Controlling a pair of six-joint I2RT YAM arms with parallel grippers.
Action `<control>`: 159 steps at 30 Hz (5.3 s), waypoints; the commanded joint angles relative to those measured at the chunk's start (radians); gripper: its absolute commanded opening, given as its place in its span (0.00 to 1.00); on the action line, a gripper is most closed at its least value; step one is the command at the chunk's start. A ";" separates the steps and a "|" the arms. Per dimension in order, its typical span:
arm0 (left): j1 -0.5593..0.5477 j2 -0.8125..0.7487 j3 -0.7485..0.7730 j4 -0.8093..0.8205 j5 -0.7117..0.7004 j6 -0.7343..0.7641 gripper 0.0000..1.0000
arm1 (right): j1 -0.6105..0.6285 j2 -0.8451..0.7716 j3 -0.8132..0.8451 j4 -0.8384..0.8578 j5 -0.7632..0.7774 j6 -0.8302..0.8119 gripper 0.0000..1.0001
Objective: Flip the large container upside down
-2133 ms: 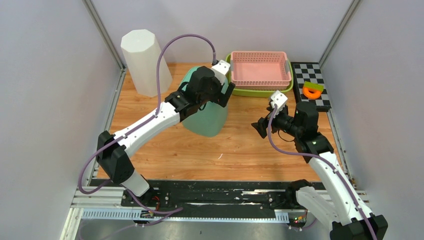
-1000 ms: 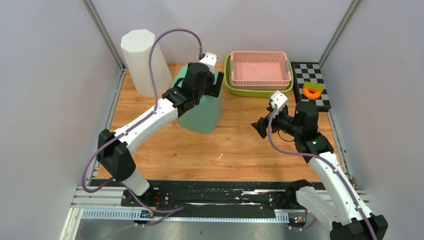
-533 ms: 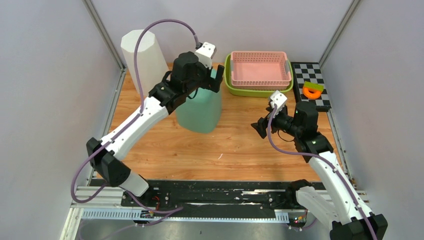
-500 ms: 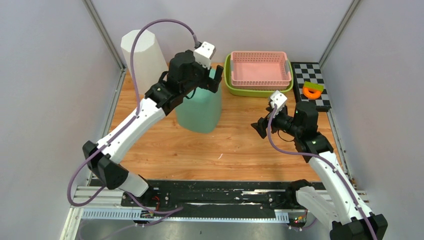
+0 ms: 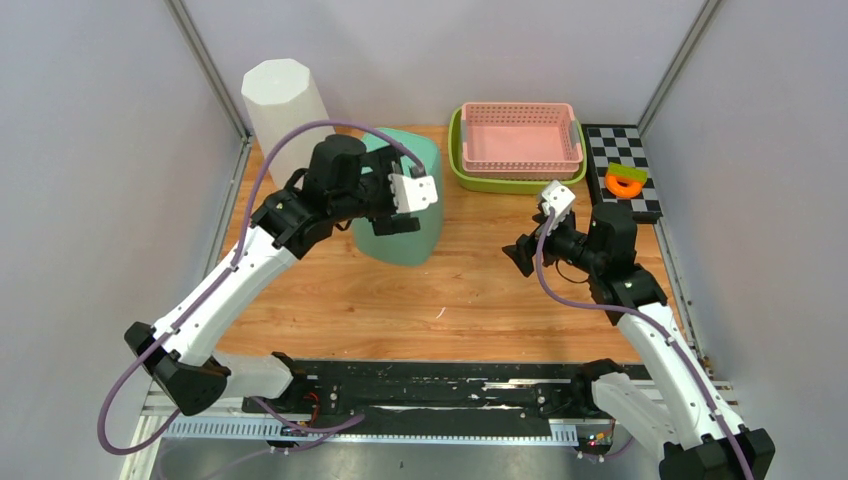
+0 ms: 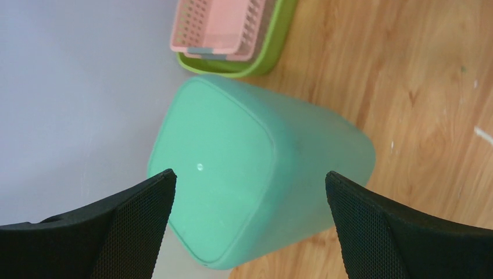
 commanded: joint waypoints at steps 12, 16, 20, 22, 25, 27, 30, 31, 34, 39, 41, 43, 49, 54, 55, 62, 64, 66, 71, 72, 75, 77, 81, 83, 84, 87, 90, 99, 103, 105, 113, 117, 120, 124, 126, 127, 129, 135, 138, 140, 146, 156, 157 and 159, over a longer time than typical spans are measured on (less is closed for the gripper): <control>0.001 0.011 -0.170 0.034 -0.133 0.234 1.00 | -0.018 -0.009 -0.018 0.008 -0.019 0.013 1.00; 0.001 0.024 -0.203 0.122 -0.172 0.205 1.00 | -0.018 -0.010 -0.018 0.009 -0.021 0.012 1.00; 0.001 0.032 -0.223 0.161 -0.204 0.192 1.00 | -0.019 -0.011 -0.018 0.008 -0.021 0.012 1.00; 0.001 0.043 -0.222 0.159 -0.202 0.184 0.99 | -0.018 -0.011 -0.018 0.007 -0.021 0.012 1.00; 0.001 0.058 -0.223 0.165 -0.208 0.167 0.98 | -0.018 -0.013 -0.018 0.007 -0.020 0.012 1.00; 0.000 0.068 -0.222 0.175 -0.216 0.152 0.97 | -0.018 -0.012 -0.018 0.006 -0.021 0.012 1.00; 0.001 0.082 -0.216 0.190 -0.231 0.121 0.96 | -0.020 -0.012 -0.018 0.006 -0.021 0.013 1.00; 0.001 0.087 -0.214 0.196 -0.237 0.111 0.95 | -0.020 -0.013 -0.017 0.007 -0.021 0.012 1.00; 0.001 0.107 -0.206 0.218 -0.260 0.079 0.94 | -0.021 -0.011 -0.018 0.007 -0.020 0.012 1.00; 0.001 0.150 -0.194 0.262 -0.320 0.021 0.93 | -0.020 -0.011 -0.018 0.007 -0.022 0.012 1.00; 0.001 0.165 -0.190 0.288 -0.350 -0.002 0.93 | -0.021 -0.011 -0.018 0.007 -0.023 0.011 1.00; 0.002 0.180 -0.187 0.306 -0.381 -0.015 0.93 | -0.020 -0.010 -0.018 0.007 -0.023 0.012 1.00; 0.007 0.224 -0.163 0.330 -0.451 -0.054 0.93 | -0.020 -0.010 -0.017 0.006 -0.022 0.012 1.00; 0.019 0.252 -0.141 0.349 -0.489 -0.075 0.93 | -0.020 -0.008 -0.017 0.006 -0.022 0.013 1.00; 0.021 0.256 -0.138 0.357 -0.496 -0.075 0.93 | -0.020 -0.007 -0.017 0.007 -0.023 0.013 1.00; 0.054 0.306 -0.083 0.369 -0.538 -0.097 0.93 | -0.020 -0.003 -0.017 0.006 -0.023 0.014 1.00; 0.063 0.326 -0.065 0.372 -0.545 -0.102 0.93 | -0.020 -0.003 -0.017 0.006 -0.024 0.014 1.00; 0.069 0.346 -0.046 0.372 -0.556 -0.103 0.93 | -0.020 -0.002 -0.017 0.005 -0.024 0.016 1.00; 0.083 0.403 0.011 0.370 -0.586 -0.110 0.93 | -0.020 -0.002 -0.017 0.006 -0.025 0.016 1.00; 0.084 0.413 0.022 0.368 -0.591 -0.111 0.93 | -0.020 -0.002 -0.017 0.005 -0.024 0.016 1.00; 0.091 0.441 0.050 0.364 -0.604 -0.110 0.93 | -0.021 -0.001 -0.017 0.005 -0.025 0.014 1.00; 0.094 0.458 0.069 0.362 -0.615 -0.110 0.93 | -0.020 -0.001 -0.017 0.005 -0.024 0.014 1.00; 0.101 0.483 0.094 0.358 -0.624 -0.112 0.93 | -0.020 0.000 -0.018 0.005 -0.025 0.012 1.00; 0.107 0.490 0.101 0.358 -0.628 -0.111 0.93 | -0.020 0.001 -0.018 0.007 -0.024 0.012 1.00; 0.110 0.493 0.105 0.359 -0.630 -0.111 0.93 | -0.021 0.001 -0.018 0.007 -0.023 0.012 1.00; 0.122 0.501 0.111 0.362 -0.636 -0.109 0.93 | -0.020 0.002 -0.018 0.006 -0.024 0.012 1.00; 0.134 0.508 0.113 0.372 -0.634 -0.103 0.93 | -0.020 0.004 -0.019 0.006 -0.025 0.012 1.00; 0.147 0.551 0.145 0.386 -0.641 -0.109 0.93 | -0.020 0.004 -0.020 0.008 -0.025 0.012 1.00; 0.147 0.573 0.166 0.386 -0.660 -0.105 0.93 | -0.020 0.002 -0.020 0.009 -0.025 0.012 1.00; 0.148 0.580 0.175 0.388 -0.668 -0.102 0.93 | -0.020 0.002 -0.020 0.009 -0.024 0.011 1.00; 0.163 0.601 0.197 0.402 -0.693 -0.089 0.92 | -0.020 0.000 -0.020 0.009 -0.024 0.011 1.00; 0.173 0.616 0.209 0.404 -0.691 -0.077 0.93 | -0.020 -0.001 -0.020 0.007 -0.024 0.011 1.00; 0.180 0.624 0.211 0.417 -0.696 -0.064 0.93 | -0.020 -0.001 -0.020 0.008 -0.024 0.011 1.00; 0.189 0.633 0.215 0.431 -0.696 -0.052 0.93 | -0.021 0.002 -0.021 0.008 -0.025 0.011 1.00; 0.194 0.639 0.220 0.435 -0.694 -0.048 0.93 | -0.020 0.001 -0.021 0.008 -0.026 0.011 1.00; 0.194 0.641 0.220 0.439 -0.692 -0.044 0.93 | -0.020 0.002 -0.021 0.009 -0.026 0.011 1.00; 0.197 0.647 0.223 0.444 -0.693 -0.037 0.93 | -0.020 0.002 -0.021 0.008 -0.025 0.011 1.00; 0.201 0.668 0.247 0.445 -0.700 -0.036 0.93 | -0.021 0.001 -0.021 0.009 -0.025 0.011 1.00; 0.202 0.676 0.255 0.447 -0.704 -0.035 0.93 | -0.020 0.001 -0.021 0.008 -0.024 0.010 1.00; 0.202 0.680 0.260 0.448 -0.708 -0.034 0.93 | -0.021 0.000 -0.021 0.008 -0.025 0.011 1.00; 0.202 0.690 0.271 0.445 -0.707 -0.049 0.93 | -0.021 0.001 -0.021 0.009 -0.024 0.009 1.00; 0.202 0.725 0.333 0.392 -0.692 -0.129 0.92 | -0.021 0.005 -0.023 0.011 -0.024 0.009 1.00; 0.202 0.729 0.339 0.390 -0.694 -0.133 0.92 | -0.021 0.004 -0.023 0.010 -0.024 0.009 1.00; 0.202 0.734 0.349 0.389 -0.701 -0.135 0.92 | -0.021 0.005 -0.023 0.010 -0.025 0.008 1.00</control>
